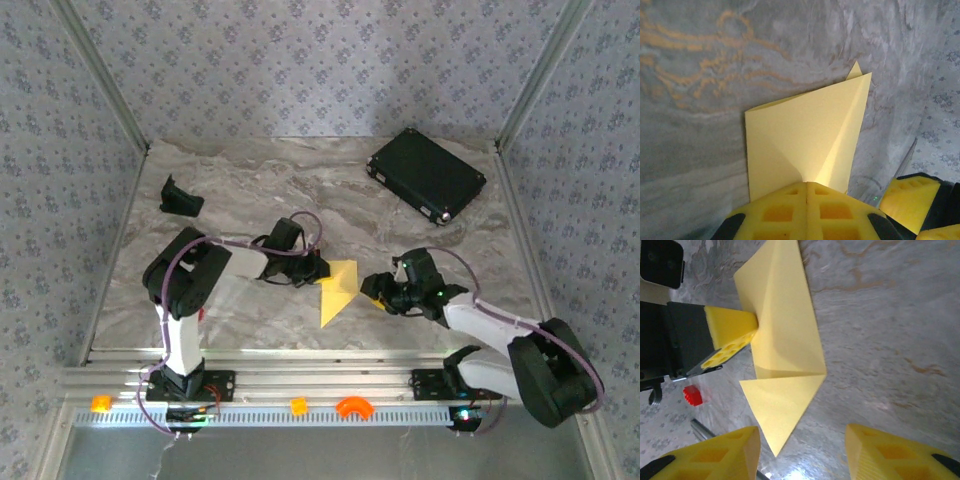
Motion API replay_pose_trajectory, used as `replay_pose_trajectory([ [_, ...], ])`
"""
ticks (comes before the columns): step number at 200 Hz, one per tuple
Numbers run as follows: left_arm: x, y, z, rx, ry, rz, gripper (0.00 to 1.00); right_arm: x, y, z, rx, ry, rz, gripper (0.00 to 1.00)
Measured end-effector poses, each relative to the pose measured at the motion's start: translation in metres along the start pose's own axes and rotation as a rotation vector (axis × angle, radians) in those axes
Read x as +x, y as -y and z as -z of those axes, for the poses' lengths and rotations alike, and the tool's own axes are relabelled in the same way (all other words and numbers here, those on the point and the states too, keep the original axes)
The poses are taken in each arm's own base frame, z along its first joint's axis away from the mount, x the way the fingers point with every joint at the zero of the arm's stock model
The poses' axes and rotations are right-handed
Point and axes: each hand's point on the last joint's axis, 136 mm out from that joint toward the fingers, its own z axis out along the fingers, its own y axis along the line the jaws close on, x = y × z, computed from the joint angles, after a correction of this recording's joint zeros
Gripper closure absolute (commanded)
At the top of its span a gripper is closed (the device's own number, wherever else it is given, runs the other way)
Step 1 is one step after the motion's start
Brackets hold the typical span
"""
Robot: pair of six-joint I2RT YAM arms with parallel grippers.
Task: Fold a paper plane with a square sheet of paper (pick it up from the middle)
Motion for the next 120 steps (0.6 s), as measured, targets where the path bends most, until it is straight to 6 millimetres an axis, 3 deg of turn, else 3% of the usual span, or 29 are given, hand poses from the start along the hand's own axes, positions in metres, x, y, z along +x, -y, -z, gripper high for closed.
replay_pose_trajectory([
  [120, 0.009, -0.004, 0.005, -0.039, -0.023, 0.017, 1.0, -0.008, -0.013, -0.031, 0.126, -0.086, 0.052, 0.56],
])
